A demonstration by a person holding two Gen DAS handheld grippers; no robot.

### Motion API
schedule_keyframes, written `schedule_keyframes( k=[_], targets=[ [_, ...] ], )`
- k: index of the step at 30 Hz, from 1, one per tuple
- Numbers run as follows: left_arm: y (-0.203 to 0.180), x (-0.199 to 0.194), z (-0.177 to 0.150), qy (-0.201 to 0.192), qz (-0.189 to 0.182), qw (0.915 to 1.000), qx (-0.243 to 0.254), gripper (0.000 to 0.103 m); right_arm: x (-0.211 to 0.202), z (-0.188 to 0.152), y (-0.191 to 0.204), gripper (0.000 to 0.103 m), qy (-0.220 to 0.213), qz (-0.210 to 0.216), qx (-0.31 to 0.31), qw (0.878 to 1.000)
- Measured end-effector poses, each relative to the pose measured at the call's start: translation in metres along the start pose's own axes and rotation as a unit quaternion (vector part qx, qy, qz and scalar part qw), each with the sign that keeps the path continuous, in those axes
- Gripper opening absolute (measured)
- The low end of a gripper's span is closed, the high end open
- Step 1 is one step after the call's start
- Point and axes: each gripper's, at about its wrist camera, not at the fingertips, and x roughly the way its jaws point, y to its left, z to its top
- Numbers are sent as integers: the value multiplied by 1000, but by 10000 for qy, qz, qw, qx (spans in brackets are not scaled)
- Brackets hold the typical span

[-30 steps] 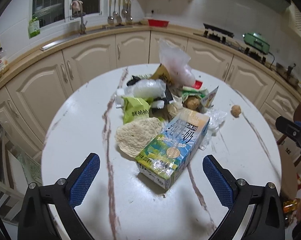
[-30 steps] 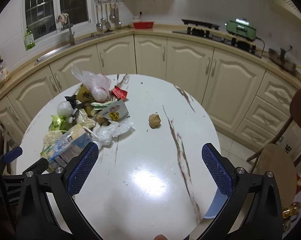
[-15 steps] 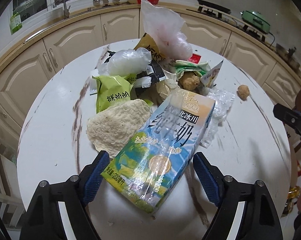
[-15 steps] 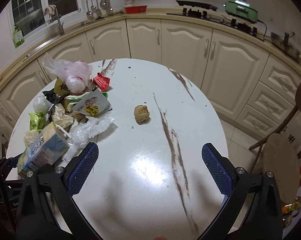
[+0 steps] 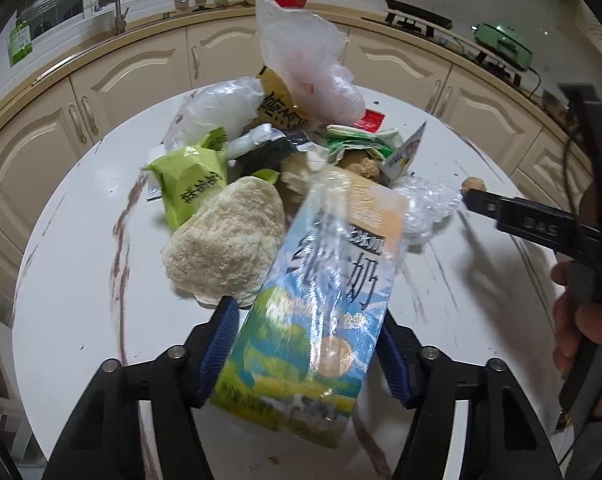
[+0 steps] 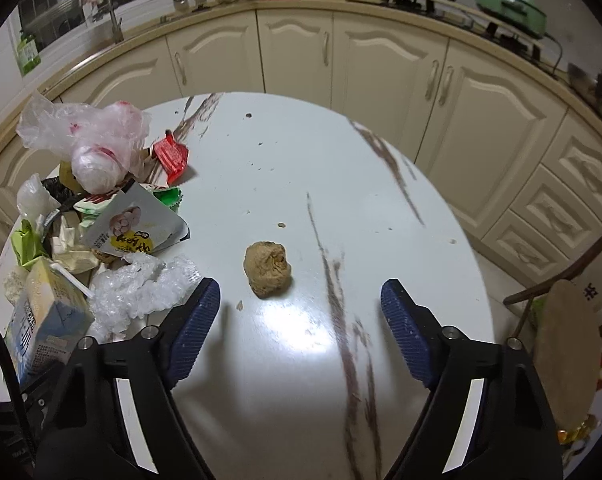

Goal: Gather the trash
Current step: 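Grasp the brown ball with the right tool while the left tool grasps the milk carton, then carry both items to the blue bin and open both tools to drop them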

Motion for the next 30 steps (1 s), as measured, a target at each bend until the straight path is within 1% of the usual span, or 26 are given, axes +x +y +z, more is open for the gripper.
schedule_keyframes(
  k=[1, 2, 4, 6, 9, 11, 12, 13, 16, 17, 18, 19, 20, 21, 22, 23, 26, 30],
  targets=[
    [-2, 1, 0, 2, -43, 10000, 29, 51, 4, 1, 0, 72, 26, 24, -13, 10000],
    [-4, 1, 0, 11, -76, 10000, 41, 50, 7, 1, 0, 69, 55, 46, -17, 10000],
    [-7, 2, 0, 12, -117, 9999, 75, 49, 11, 3, 2, 66, 40, -18, -75, 10000],
    [-8, 4, 0, 5, -148, 9999, 54, 49, 12, 4, 4, 65, 25, -22, -130, 9999],
    [-7, 5, 3, 26, -143, 9999, -5, 49, 14, 5, 4, 66, 30, -70, -206, 9998],
    [-8, 6, 3, 31, -116, 9999, 1, 48, 15, 4, 6, 78, 12, -41, -279, 9996],
    [-9, 6, 5, 26, -104, 9999, 12, 47, 16, 3, 6, 81, 0, -50, -303, 9995],
    [-10, 6, 5, 19, -92, 10000, 19, 47, 16, 3, 7, 88, 1, -75, -292, 9995],
    [-11, 7, 5, -6, -126, 9999, -18, 47, 17, 3, 6, 89, -11, -88, -284, 9996],
    [-10, 7, 6, -16, -162, 9999, -49, 47, 17, 4, 6, 88, -10, -70, -298, 9995],
    [-10, 7, 7, -28, -188, 9998, -72, 46, 17, 4, 7, 85, -19, -52, -315, 9995],
    [-9, 8, 8, -41, -208, 9997, -91, 46, 17, 4, 7, 76, -39, -34, -341, 9994],
    [-9, 8, 8, -61, -224, 9997, -103, 45, 15, 4, 7, 62, -70, -22, -360, 9993],
    [-9, 8, 8, -81, -229, 9997, -99, 45, 14, 5, 8, 53, -98, -21, -371, 9993],
    [-9, 9, 8, -90, -239, 9996, -90, 45, 13, 6, 9, 37, -109, -3, -386, 9992],
    [-9, 9, 7, -105, -271, 9995, -86, 45, 13, 6, 10, 25, -107, 11, -397, 9992],
    [-6, 6, 5, -155, -416, 9989, -137, 44, 12, 7, 13, 24, -89, 38, -435, 9990],
    [1, 1, 0, -183, -542, 9982, -199, 44, 7, 2, 4, 24, -50, 520, -177, 9985]
  ],
)
